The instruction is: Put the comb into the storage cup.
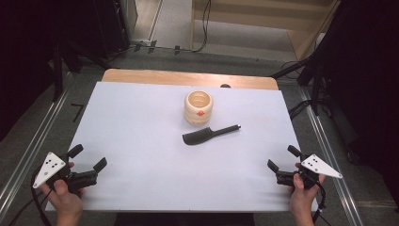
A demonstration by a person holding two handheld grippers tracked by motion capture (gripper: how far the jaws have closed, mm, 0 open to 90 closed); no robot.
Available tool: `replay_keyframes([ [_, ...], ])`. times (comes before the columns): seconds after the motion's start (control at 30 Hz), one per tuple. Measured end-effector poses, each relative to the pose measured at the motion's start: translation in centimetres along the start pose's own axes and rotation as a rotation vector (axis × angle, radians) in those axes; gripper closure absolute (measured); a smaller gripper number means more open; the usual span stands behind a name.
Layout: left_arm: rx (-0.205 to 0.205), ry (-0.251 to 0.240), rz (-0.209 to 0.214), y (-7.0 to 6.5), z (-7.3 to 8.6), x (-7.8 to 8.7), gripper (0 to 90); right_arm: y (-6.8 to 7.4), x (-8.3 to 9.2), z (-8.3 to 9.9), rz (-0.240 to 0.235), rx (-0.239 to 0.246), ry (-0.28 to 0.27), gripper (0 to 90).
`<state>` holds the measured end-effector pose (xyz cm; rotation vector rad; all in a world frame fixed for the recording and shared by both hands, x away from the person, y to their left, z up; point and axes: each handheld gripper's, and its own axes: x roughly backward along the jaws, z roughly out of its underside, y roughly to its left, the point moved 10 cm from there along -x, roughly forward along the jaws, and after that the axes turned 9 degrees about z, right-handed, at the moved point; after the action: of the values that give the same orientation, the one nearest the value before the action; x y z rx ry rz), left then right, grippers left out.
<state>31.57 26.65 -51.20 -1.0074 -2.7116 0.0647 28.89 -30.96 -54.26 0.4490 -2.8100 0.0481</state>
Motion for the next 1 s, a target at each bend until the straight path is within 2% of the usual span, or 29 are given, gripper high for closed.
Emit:
replay_keyframes([
  [0.27,-0.008,0.011,0.005,-0.2,0.1,-0.2,0.0,0.6,-0.5,-0.8,-0.005,0.057,0.027,0.0],
  [0.37,-0.017,0.018,0.003,-0.3,0.2,-0.2,0.0,1.3,-0.8,-1.7,-0.043,0.058,0.052,0.1],
  [0.4,-0.017,0.018,0.003,-0.3,0.2,-0.2,0.0,1.3,-0.8,-1.7,-0.043,0.058,0.052,0.1],
  [0.43,-0.017,0.017,0.005,-0.3,0.2,-0.2,0.0,1.8,-1.0,-2.5,-0.058,0.083,0.051,11.0],
  [0.5,-0.017,0.018,0.005,-0.3,0.2,-0.2,0.0,2.2,-1.4,-3.3,-0.067,0.099,0.055,11.0],
  [0.57,-0.017,0.018,0.005,-0.3,0.2,-0.2,0.0,2.8,-2.0,-3.9,-0.11,0.119,0.069,11.1],
  [0.7,-0.018,0.019,0.007,-0.3,0.2,-0.2,0.0,3.5,-3.1,-4.5,-0.128,0.153,0.109,13.7],
  [0.73,-0.016,0.019,0.009,-0.4,0.2,-0.3,0.0,3.9,-3.8,-4.9,-0.132,0.178,0.121,19.3],
  [0.8,-0.017,0.019,0.009,-0.4,0.2,-0.3,0.0,4.2,-4.1,-5.2,-0.133,0.177,0.127,20.9],
  [0.83,-0.019,0.021,0.008,-0.4,0.2,-0.3,0.0,4.7,-4.7,-5.8,-0.162,0.18,0.133,25.1],
  [0.97,-0.022,0.022,0.011,-0.4,0.2,-0.3,0.0,5.3,-5.9,-6.5,-0.209,0.173,0.168,33.1],
  [1.0,-0.022,0.022,0.011,-0.4,0.2,-0.3,0.0,5.3,-6.3,-6.7,-0.208,0.174,0.178,35.8],
])
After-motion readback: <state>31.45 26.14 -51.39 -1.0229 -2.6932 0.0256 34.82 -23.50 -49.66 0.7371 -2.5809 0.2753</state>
